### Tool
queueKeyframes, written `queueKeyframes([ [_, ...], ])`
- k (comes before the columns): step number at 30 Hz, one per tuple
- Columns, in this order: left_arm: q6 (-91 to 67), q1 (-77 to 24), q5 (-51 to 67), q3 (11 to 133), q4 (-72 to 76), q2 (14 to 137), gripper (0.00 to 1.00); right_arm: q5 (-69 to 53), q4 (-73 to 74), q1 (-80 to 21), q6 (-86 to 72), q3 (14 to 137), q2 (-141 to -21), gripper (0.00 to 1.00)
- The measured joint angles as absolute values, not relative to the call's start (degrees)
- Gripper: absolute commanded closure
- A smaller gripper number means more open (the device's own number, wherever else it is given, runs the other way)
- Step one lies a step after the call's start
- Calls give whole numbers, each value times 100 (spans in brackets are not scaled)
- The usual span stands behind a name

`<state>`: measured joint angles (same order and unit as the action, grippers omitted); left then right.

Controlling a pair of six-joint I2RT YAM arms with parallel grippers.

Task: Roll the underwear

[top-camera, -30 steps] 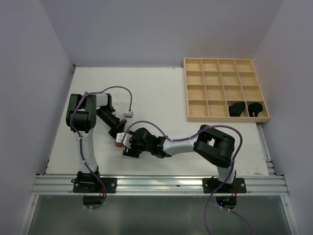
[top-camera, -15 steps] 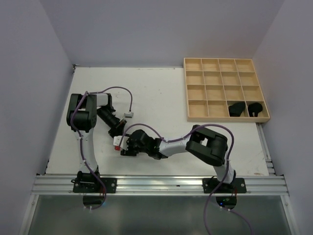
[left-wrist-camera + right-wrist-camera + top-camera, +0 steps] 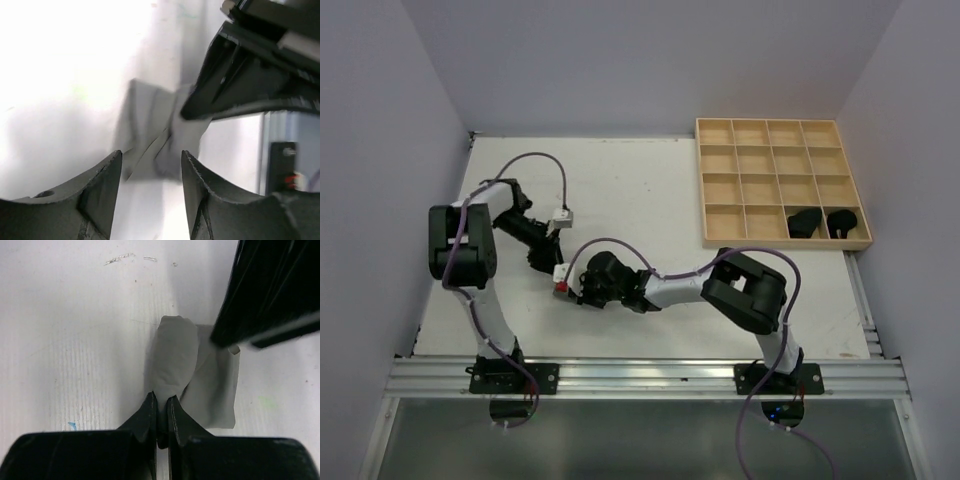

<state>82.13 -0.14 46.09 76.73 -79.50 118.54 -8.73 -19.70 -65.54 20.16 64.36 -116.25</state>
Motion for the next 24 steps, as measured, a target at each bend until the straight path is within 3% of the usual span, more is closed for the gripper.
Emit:
queueKeyframes([
  [9, 9021, 1658, 4917, 5754, -6587, 8573, 43, -2292, -1278, -5813, 681, 6838, -11751, 100],
  [13, 9590, 1643, 4866, 4530, -6053, 7155, 34, -3085, -1081, -5415, -145, 7168, -12027, 100],
  [16, 9957, 1601, 4829, 3876, -5780, 6488, 33, -3603, -1000, -5216, -674, 7411, -12274, 100],
  [24, 10134, 690, 4644, 3173, -4718, 6139, 35, -4525, -1015, -4934, -1791, 7793, -12772, 100],
])
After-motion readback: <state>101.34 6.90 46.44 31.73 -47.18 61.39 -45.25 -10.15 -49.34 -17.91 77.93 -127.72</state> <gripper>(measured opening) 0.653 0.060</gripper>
